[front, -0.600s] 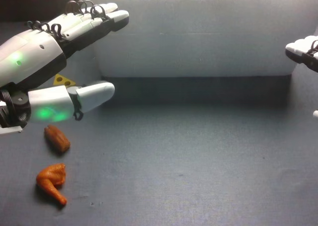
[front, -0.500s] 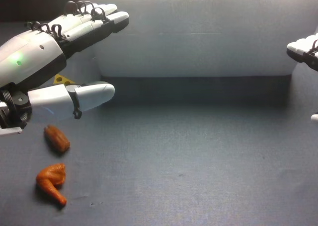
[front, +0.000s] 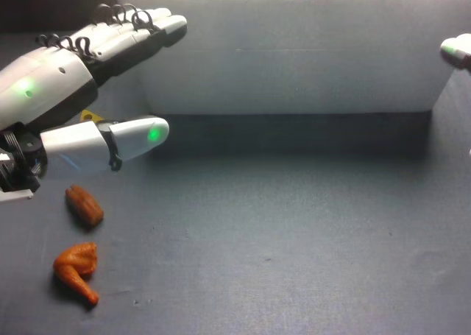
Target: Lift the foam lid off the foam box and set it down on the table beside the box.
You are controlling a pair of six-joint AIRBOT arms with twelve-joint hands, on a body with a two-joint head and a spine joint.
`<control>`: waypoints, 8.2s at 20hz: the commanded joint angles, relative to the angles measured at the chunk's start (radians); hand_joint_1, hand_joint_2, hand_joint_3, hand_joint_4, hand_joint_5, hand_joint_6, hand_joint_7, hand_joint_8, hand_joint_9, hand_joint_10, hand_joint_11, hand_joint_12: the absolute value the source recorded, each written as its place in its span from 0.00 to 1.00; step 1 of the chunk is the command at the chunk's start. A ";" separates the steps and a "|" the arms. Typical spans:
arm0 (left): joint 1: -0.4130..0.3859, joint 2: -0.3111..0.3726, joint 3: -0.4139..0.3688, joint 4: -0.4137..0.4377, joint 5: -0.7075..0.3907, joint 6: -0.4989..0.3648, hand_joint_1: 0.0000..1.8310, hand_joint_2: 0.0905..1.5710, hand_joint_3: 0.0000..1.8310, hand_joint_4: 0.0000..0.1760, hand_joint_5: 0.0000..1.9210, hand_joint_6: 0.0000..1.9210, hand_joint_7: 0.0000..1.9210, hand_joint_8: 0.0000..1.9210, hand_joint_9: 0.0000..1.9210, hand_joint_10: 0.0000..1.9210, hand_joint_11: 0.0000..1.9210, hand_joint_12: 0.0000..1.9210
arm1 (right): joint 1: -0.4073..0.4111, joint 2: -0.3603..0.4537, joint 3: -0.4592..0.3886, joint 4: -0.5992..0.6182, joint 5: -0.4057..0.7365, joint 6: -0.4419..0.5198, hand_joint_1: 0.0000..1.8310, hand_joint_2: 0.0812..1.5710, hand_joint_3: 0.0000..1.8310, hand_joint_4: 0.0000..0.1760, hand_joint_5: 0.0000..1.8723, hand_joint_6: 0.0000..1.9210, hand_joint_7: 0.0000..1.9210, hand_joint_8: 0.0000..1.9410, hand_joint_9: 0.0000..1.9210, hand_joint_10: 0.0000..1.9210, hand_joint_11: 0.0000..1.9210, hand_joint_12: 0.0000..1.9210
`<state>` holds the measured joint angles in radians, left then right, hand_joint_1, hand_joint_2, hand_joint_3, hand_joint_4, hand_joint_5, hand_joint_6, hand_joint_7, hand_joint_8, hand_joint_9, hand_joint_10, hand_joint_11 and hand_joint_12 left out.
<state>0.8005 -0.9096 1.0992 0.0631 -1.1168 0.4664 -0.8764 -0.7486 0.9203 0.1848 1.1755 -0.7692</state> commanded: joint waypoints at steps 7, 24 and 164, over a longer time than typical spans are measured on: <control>-0.027 -0.020 0.036 -0.125 -0.154 0.047 0.24 0.83 0.00 0.00 0.02 0.00 0.00 0.00 0.00 0.00 0.00 0.00 | 0.004 0.007 0.022 0.124 0.175 -0.074 0.32 0.85 0.00 0.00 0.00 0.00 0.00 0.00 0.00 0.00 0.00 0.63; -0.099 -0.085 0.148 -0.351 -0.089 0.140 0.27 0.70 0.00 0.18 0.00 0.00 0.00 0.00 0.00 0.00 0.00 0.00 | 0.186 -0.053 0.125 0.311 0.038 -0.280 0.27 0.74 0.00 0.00 0.00 0.00 0.00 0.00 0.00 0.00 0.00 1.00; 0.302 -0.066 -0.111 -0.298 -0.308 -0.037 0.10 0.76 0.00 0.10 0.05 0.00 0.00 0.00 0.00 0.00 0.00 0.00 | -0.182 -0.039 -0.095 0.188 0.276 0.014 0.19 0.80 0.00 0.00 0.02 0.05 0.00 0.00 0.00 0.00 0.00 0.14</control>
<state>1.1133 -0.9707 0.9901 -0.3080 -1.2995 0.4397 -1.0657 -0.7925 0.8276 0.4446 1.3273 -0.7643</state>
